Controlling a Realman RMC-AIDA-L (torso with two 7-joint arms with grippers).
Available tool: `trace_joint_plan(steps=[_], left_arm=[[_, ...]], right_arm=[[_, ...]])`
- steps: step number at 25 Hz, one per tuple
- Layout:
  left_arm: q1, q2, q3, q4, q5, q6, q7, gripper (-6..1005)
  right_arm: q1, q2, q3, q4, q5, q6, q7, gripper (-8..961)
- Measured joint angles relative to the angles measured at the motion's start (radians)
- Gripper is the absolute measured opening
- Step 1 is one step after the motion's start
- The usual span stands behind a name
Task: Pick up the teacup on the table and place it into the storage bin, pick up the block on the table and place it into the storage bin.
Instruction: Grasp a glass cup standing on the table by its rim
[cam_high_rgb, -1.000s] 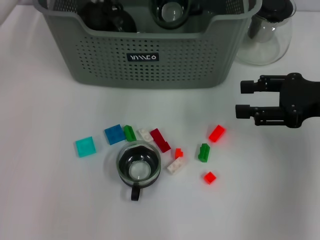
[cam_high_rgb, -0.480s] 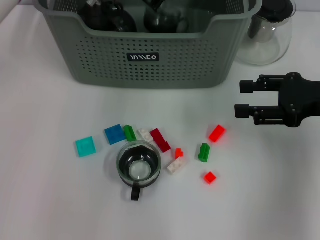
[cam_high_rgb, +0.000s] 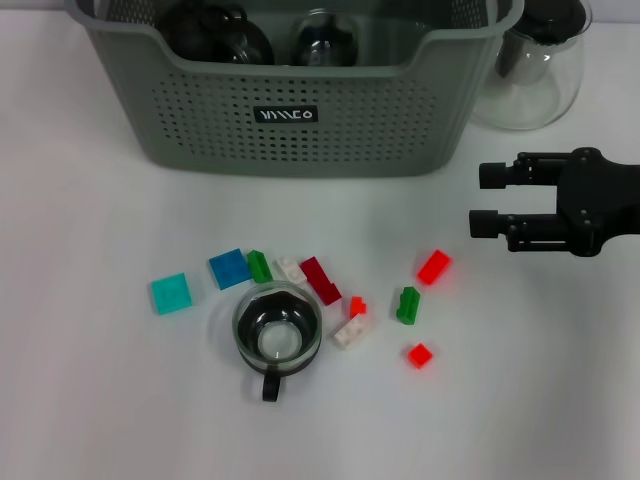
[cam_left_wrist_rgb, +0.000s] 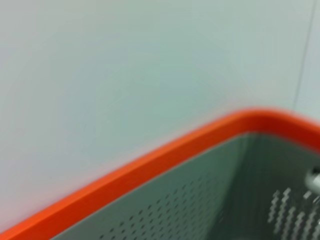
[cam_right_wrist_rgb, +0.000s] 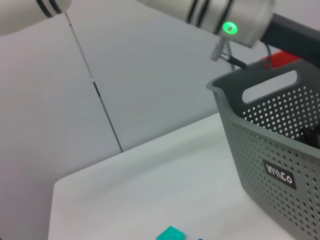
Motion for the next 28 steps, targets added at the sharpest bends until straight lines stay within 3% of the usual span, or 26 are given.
trace_joint_plan(steps=[6,10,13,16,18,19,20,21,22,24,28], left_arm=[[0.137,0.038,-0.05,0.125,-0.409,0.098,0.164,377],[0.192,0.044,-0.217,0.139,-0.685,0.281,0.362,382],[0.219,0.057,-0.347,0.131,-0.798,0.462,0.437,385],[0.25,0.067,-0.46,0.129,-0.866,0.638,0.496,389],[0.288,0.077,-0.535,0.129,-0.915,0.8,0.556,391],[0.328,0.088,-0.587,0.13,-0.942,0.946,0.622,392],[0.328,0.088,-0.587,0.13,-0.942,0.946,0.622,418],[0.378,0.095,-0.624,0.145,-0.933,1.067,0.7,443],[0.378,0.095,-0.624,0.145,-0.933,1.067,0.7,469],[0.445,0.085,-0.627,0.18,-0.884,1.127,0.798,520],[0.571,0.026,-0.591,0.211,-0.7,1.135,1.059,570]], right_arm=[[-0.001,-0.001,0.0,0.0,0.0,0.0,0.0,727],[0.0,-0.002,0.0,0.0,0.0,-0.001,-0.001,727],[0.0,-0.002,0.0,0.0,0.0,-0.003,-0.001,727],[0.0,-0.002,0.0,0.0,0.0,-0.004,0.0,727],[-0.003,-0.002,0.0,0.0,0.0,-0.005,0.0,727],[-0.004,-0.002,0.0,0.0,0.0,-0.005,0.0,727],[-0.005,-0.002,0.0,0.0,0.0,-0.006,0.0,727],[-0.006,-0.002,0.0,0.0,0.0,-0.006,0.0,727],[-0.007,-0.002,0.0,0.0,0.0,-0.007,0.0,727],[-0.009,-0.002,0.0,0.0,0.0,-0.008,-0.001,727],[-0.012,-0.003,0.0,0.0,0.0,-0.003,-0.002,727]])
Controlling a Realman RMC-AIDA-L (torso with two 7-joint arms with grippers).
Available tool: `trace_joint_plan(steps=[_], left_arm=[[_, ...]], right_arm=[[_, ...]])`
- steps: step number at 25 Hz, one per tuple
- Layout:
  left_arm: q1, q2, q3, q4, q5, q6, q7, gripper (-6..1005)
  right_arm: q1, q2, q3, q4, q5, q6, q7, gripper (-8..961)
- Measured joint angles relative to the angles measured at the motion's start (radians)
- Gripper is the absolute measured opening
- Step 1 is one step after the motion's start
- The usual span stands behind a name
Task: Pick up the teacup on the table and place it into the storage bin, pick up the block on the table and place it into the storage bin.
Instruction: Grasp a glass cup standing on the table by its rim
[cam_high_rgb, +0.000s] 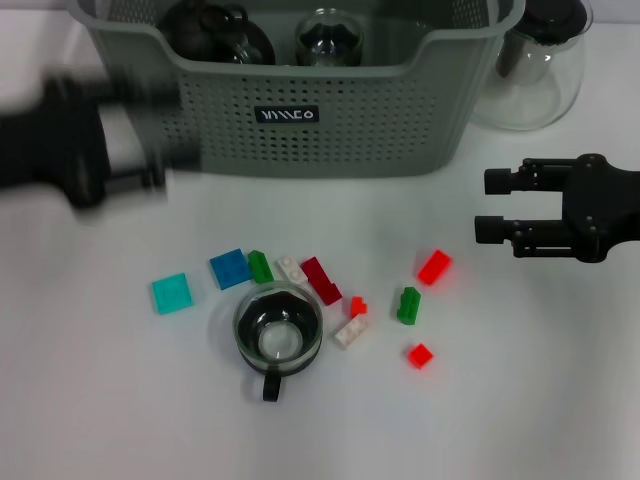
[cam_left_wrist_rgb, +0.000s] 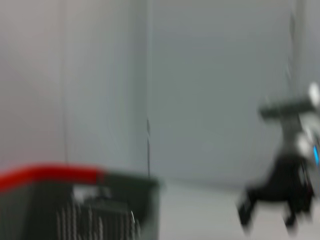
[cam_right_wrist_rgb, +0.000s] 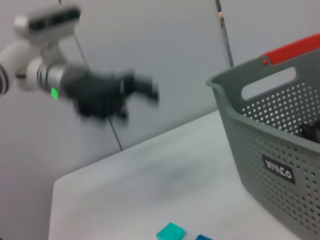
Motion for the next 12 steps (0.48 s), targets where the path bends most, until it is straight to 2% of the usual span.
trace_joint_plan(steps=[2,4,12], left_arm=[[0.038,-0.025,0.022,-0.01,0.074,-0.007,0.109,570],[0.065,-0.039,0.048,-0.035,0.133,-0.019,0.181,569],[0.072,-0.044,0.152,-0.156,0.255,-0.073,0.209,567]], right_arm=[[-0.001,0.0,0.0,0.0,0.0,0.001,0.0,727],[-0.003,0.0,0.0,0.005,0.0,0.002,0.0,727],[-0.006,0.0,0.0,0.027,0.0,0.004,-0.002,727]])
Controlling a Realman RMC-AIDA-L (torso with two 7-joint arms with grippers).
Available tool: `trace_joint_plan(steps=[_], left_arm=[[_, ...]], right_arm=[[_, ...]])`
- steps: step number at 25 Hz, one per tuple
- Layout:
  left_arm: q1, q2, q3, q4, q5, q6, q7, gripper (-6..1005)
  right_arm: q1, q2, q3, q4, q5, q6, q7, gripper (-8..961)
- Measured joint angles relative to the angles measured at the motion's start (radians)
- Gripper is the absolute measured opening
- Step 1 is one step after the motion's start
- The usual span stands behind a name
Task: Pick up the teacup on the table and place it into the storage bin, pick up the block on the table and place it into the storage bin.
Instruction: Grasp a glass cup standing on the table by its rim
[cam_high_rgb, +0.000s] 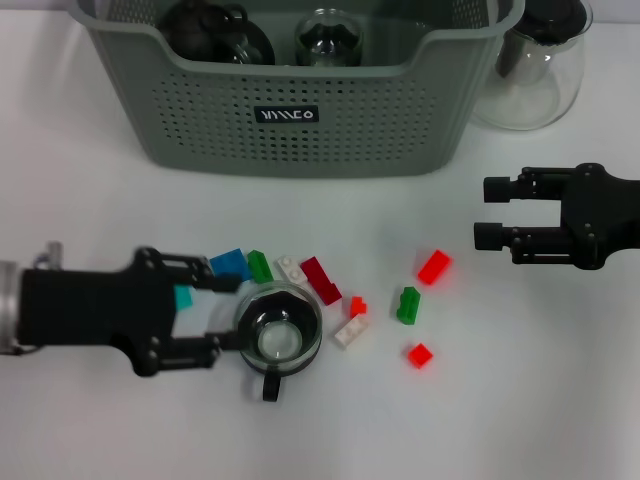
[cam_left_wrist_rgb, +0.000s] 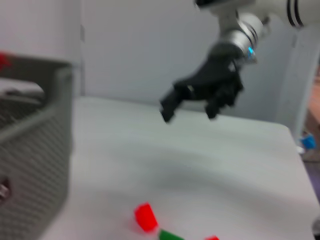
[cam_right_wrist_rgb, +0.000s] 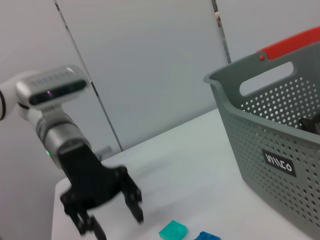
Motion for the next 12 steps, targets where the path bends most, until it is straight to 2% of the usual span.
trace_joint_plan(steps=[5,12], left_arm=[[-0.051,0.005,0.027,-0.104,0.089,-0.054,0.009,566],[-0.07,0.0,0.067,-0.153,0.074,-0.043,0.002,567]], right_arm=[[0.0,0.0,0.0,0.001,0.0,0.002,0.003,727],[0.006,0.0,0.0,0.001,0.0,0.002,0.018,727]])
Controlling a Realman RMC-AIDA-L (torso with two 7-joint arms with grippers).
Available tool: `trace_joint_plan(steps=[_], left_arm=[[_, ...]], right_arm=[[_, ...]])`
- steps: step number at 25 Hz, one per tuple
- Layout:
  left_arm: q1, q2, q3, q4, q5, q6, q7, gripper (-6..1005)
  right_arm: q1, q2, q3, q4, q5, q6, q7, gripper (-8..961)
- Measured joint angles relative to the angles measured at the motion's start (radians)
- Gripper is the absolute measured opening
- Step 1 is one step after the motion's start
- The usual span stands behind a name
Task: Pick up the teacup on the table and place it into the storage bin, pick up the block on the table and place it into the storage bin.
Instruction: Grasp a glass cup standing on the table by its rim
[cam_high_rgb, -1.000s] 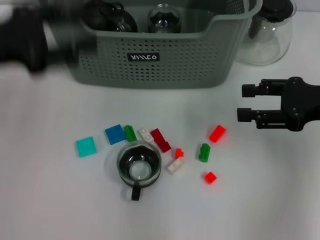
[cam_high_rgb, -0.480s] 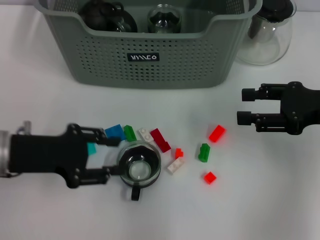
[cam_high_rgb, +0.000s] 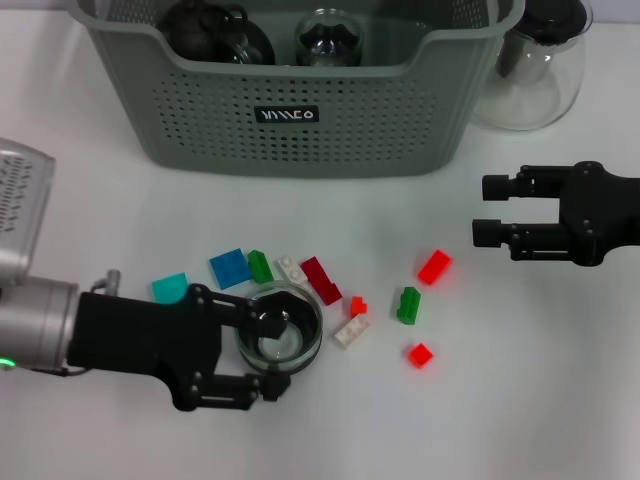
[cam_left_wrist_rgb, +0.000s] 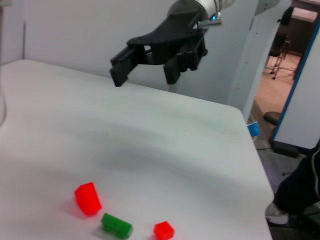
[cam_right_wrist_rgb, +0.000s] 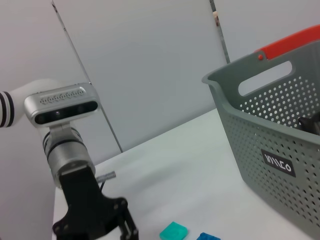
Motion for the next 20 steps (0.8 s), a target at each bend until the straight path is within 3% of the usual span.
trace_joint_plan(steps=[8,16,20], left_arm=[[-0.012,0.004,0.002,-0.027,0.0,0.014,-0.028,567],[-0.06,0.007,0.012,0.066,0.0,0.002,-0.369,567],[-0.063,0.005,0.012,0.117,-0.005,-0.003,-0.384,566]], right_arm=[[0.003,0.0,0.002,0.0,0.0,0.0,0.0,727],[0.003,0.0,0.003,0.0,0.0,0.0,0.0,727],[0.003,-0.001,0.003,0.0,0.0,0.0,0.0,727]])
